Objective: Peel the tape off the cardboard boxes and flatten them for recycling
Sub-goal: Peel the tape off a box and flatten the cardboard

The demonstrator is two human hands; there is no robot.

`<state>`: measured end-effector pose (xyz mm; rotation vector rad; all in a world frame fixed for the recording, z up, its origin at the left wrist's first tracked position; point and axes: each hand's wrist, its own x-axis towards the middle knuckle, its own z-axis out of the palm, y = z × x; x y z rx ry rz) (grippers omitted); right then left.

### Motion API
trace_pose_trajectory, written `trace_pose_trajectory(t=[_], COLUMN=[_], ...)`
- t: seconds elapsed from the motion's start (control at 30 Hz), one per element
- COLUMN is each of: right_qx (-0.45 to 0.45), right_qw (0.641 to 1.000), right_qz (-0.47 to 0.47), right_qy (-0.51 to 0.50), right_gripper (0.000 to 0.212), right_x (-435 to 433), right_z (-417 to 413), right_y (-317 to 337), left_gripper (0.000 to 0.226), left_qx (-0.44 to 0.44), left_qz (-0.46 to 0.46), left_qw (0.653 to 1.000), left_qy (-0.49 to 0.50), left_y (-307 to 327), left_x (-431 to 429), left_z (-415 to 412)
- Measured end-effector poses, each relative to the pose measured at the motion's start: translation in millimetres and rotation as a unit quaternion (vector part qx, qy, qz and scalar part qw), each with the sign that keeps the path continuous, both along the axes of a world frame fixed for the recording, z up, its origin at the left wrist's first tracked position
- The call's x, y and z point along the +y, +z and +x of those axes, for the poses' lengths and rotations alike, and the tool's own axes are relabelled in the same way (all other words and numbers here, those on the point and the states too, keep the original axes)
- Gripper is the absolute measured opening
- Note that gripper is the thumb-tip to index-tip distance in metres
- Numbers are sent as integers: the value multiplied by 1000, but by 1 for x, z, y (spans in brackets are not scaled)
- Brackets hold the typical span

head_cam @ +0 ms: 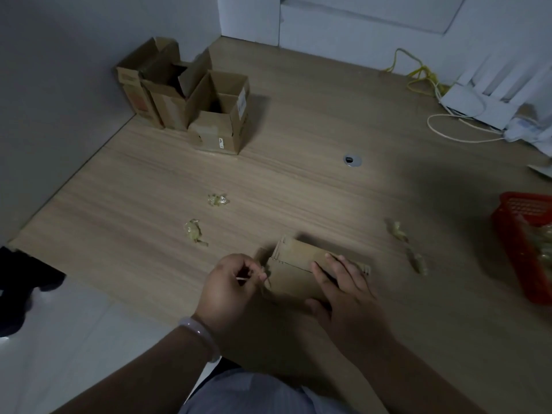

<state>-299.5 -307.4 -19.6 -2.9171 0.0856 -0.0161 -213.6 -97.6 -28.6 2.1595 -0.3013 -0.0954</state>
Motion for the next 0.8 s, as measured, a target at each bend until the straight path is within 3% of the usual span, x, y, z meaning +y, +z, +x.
trace_pose_trajectory(t=[0.1, 0.2, 0.27, 0.4, 0.63, 0.8], right_qx=[-9, -17, -26, -33, -31, -25], right_qw=[1000, 1000, 1000, 999, 999, 999], right_qz=[-3, -8, -7, -9, -21, -22], right_qy=[4, 6, 6, 7, 11, 8], right_gripper=[61, 60, 60, 59, 59, 60], right_x=[-1, -2, -2, -3, -4, -4], right_z=[-1, -1, -1, -1, -1, -2], right_y=[-3, -6, -6, -9, -13, -13], left_gripper=[9, 9, 14, 40, 14, 13], left_qx=[-95, -120, -80, 117, 83, 155], left_qz=[82, 113, 98, 7, 75, -7], left_qw=[986, 973, 982, 991, 988, 988], left_qy=[-107, -161, -142, -64, -103, -1], left_y=[3, 8, 10, 13, 6, -8], left_x=[11, 19, 20, 13, 12, 8], left_z=[-2, 2, 3, 6, 9, -3])
